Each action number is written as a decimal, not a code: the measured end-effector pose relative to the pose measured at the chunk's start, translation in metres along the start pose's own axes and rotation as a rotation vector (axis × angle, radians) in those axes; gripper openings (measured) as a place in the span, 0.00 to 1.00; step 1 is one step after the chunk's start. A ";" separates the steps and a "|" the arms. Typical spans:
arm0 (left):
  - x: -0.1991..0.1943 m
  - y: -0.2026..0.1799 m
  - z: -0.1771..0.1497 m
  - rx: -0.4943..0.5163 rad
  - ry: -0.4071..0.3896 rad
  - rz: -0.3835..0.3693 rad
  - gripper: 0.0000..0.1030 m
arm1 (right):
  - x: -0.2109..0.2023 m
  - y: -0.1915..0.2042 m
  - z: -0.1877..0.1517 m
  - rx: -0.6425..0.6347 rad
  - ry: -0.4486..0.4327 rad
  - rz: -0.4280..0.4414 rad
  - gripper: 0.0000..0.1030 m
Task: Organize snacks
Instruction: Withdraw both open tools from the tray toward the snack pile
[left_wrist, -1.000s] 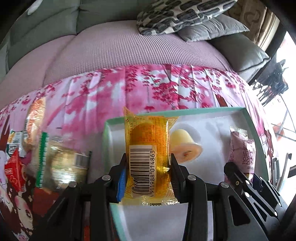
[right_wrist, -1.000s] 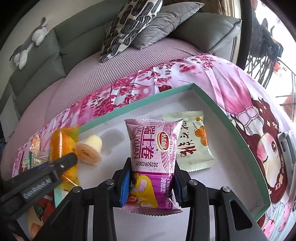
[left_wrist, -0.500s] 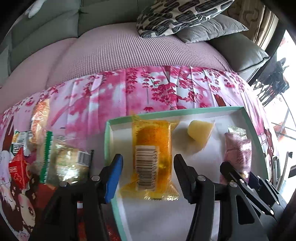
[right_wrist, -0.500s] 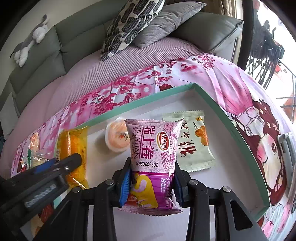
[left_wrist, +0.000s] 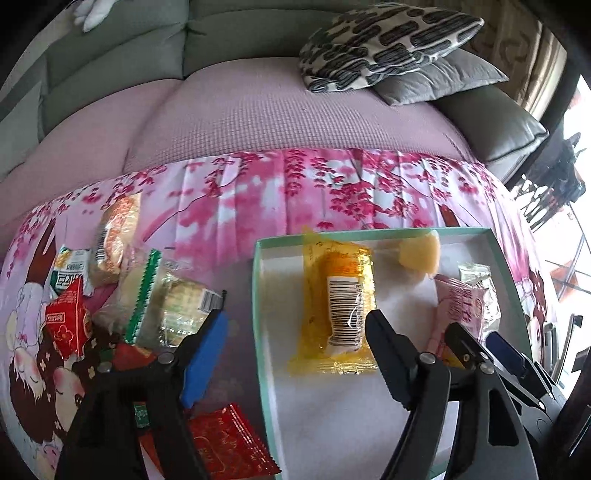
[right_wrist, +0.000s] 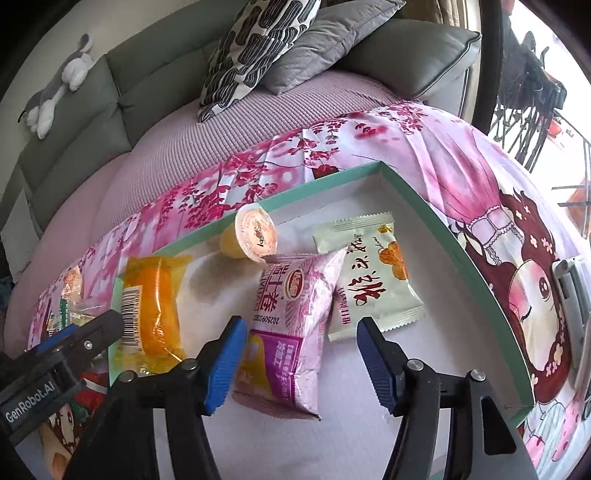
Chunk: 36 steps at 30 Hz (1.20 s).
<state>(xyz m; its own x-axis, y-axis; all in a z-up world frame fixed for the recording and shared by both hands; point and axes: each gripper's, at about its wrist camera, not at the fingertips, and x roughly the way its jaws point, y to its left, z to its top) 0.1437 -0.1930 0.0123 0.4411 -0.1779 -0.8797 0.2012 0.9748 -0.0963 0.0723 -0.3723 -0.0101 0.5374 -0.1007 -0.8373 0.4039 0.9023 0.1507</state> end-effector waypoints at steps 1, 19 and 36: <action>0.000 0.002 0.000 -0.009 0.000 0.006 0.77 | -0.001 0.000 0.000 -0.001 -0.005 -0.003 0.75; 0.003 0.026 -0.002 -0.105 -0.052 0.123 0.97 | -0.010 -0.007 0.002 0.025 -0.062 0.004 1.00; -0.029 0.050 -0.026 -0.098 -0.066 0.136 0.97 | -0.036 0.000 -0.006 -0.010 -0.063 0.013 1.00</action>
<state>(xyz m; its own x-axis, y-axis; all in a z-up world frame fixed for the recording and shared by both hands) 0.1181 -0.1358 0.0203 0.5156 -0.0485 -0.8555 0.0507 0.9984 -0.0261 0.0481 -0.3660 0.0167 0.5880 -0.1150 -0.8007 0.3896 0.9077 0.1558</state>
